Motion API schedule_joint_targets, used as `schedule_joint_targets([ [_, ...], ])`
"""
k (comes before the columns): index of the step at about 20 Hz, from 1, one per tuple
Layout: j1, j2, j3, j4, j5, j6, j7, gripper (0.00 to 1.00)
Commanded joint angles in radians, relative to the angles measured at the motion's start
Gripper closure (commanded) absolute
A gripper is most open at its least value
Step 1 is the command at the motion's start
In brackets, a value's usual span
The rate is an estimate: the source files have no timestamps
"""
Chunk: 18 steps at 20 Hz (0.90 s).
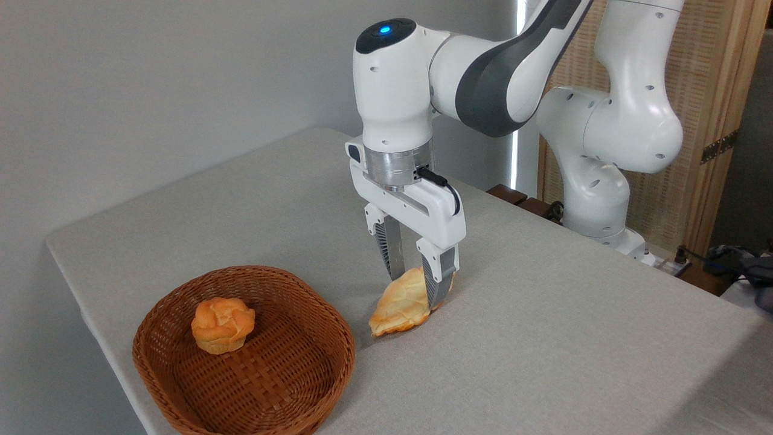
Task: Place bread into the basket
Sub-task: 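Close the gripper on the edge of the oval bread loaf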
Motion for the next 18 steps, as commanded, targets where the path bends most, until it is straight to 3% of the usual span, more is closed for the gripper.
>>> schedule_joint_targets([
  [1, -0.01, -0.006, 0.009, -0.017, 0.013, 0.033, 0.044, 0.26],
  [3, -0.01, -0.008, 0.009, -0.017, 0.013, 0.033, 0.047, 0.42],
  [7, -0.026, -0.008, 0.009, -0.017, 0.013, 0.03, 0.047, 0.53],
  [18, -0.026, -0.008, 0.009, -0.017, 0.013, 0.022, 0.055, 0.55],
])
